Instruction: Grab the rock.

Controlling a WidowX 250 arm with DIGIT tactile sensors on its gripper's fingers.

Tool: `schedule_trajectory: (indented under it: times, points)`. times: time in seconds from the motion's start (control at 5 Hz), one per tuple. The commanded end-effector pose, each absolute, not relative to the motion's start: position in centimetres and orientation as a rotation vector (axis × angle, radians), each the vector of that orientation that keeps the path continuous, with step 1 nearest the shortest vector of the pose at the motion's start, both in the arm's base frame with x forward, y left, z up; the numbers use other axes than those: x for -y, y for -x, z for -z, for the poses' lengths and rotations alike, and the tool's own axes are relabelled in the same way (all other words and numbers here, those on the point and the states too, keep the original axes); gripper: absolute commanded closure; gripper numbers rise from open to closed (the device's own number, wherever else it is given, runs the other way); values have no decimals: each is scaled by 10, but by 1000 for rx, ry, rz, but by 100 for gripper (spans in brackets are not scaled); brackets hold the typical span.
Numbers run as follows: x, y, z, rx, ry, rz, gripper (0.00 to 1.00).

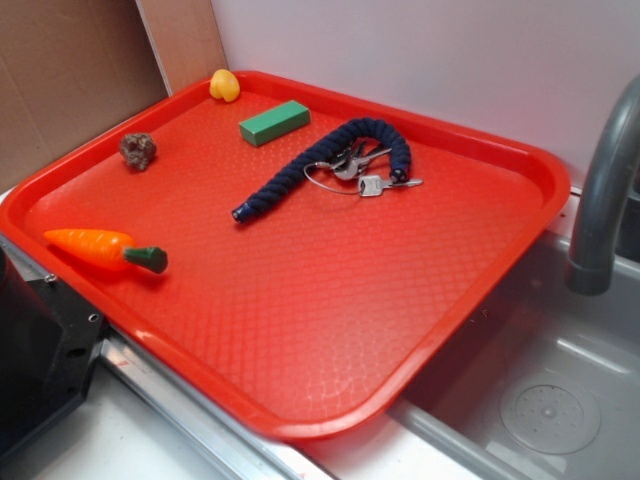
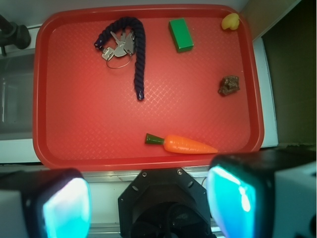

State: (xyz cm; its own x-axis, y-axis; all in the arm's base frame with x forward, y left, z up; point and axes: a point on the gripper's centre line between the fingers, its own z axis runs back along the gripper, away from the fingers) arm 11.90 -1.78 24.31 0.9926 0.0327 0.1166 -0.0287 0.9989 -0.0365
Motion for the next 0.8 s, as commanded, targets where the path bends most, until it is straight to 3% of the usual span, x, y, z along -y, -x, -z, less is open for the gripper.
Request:
schedule_trajectory:
  times: [0.0, 0.2, 0.4, 0.6]
  points:
    - [18, -119, -243, 117, 35, -31, 0]
    - [-32, -151, -193, 73, -85, -238, 0]
    - [-76, -177, -156, 109, -24, -491, 0]
    - [-116, -187, -135, 174, -77, -740, 0]
